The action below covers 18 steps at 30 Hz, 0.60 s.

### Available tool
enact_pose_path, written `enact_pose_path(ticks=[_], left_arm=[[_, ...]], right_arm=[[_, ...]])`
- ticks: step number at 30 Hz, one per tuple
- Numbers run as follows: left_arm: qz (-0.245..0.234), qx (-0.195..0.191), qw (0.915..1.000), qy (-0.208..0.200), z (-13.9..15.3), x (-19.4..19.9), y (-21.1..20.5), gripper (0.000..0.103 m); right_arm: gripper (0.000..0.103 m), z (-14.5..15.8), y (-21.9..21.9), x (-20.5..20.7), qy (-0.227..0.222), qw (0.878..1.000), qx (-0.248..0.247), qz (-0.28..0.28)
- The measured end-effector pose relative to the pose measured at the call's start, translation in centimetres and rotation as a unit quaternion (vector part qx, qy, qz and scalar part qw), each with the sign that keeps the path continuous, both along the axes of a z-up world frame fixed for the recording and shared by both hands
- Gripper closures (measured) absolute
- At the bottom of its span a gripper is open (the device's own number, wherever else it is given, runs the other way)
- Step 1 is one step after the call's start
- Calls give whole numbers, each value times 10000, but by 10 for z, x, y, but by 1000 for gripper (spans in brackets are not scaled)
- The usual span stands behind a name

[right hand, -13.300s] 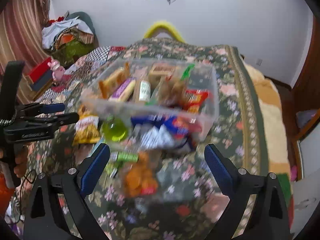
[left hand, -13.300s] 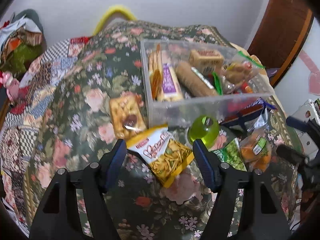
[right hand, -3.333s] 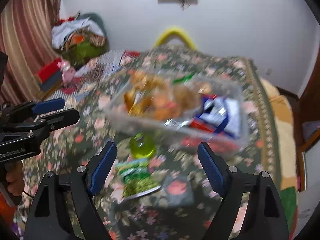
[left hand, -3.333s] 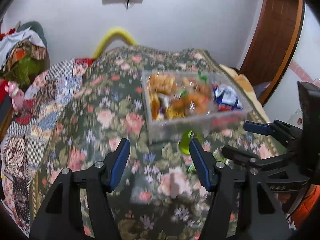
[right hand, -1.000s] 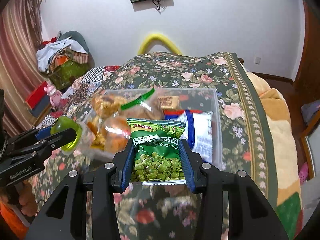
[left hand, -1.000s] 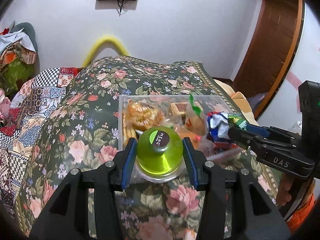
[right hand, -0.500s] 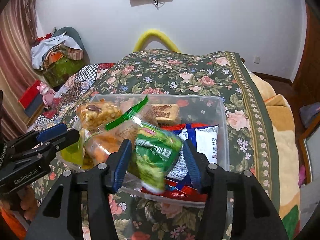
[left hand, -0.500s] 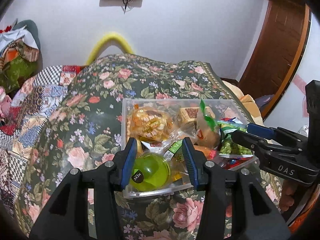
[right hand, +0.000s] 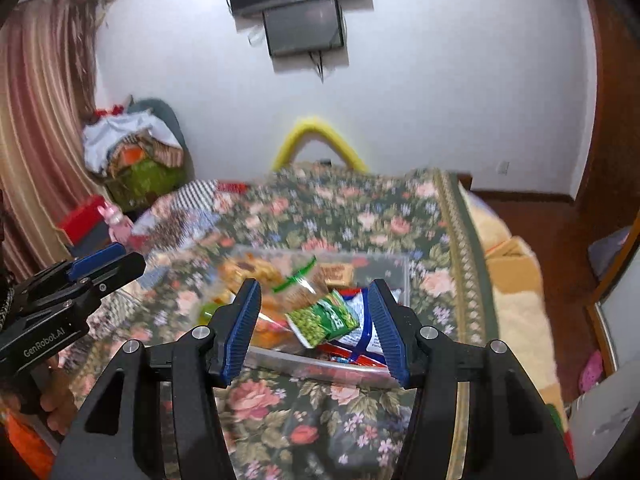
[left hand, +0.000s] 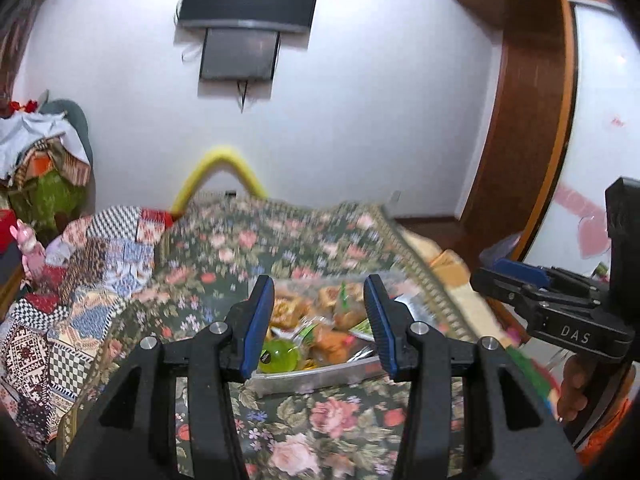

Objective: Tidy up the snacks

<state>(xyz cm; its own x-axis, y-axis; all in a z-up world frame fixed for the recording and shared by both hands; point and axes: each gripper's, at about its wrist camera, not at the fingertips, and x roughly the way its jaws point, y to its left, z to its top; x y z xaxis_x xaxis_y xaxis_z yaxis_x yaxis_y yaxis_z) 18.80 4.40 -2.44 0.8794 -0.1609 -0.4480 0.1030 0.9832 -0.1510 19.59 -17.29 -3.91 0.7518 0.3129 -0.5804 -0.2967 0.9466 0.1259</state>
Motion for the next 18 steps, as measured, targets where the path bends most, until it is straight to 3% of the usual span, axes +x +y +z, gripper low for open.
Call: enact_pose_path(ticks=[4, 6, 10, 15, 18], left_arm=[[3, 3, 9991, -425, 31, -43, -5, 56], [14, 57, 9982, -600, 42, -61, -8, 55], [41, 79, 9959, -903, 57, -94, -13, 37], [118, 136, 9942, -1058, 64, -117, -16, 18], [157, 225, 9935, -1109, 62, -123, -18, 14]], right_arm=[[50, 37, -5, -44, -443, 9989, 122, 36], [44, 47, -6, -60, -617, 9980, 145, 46], [36, 66, -6, -95, -978, 9951, 157, 39], [18, 71, -4, -118, -1202, 9926, 159, -9], [9, 71, -3, -126, -1289, 9915, 137, -54]])
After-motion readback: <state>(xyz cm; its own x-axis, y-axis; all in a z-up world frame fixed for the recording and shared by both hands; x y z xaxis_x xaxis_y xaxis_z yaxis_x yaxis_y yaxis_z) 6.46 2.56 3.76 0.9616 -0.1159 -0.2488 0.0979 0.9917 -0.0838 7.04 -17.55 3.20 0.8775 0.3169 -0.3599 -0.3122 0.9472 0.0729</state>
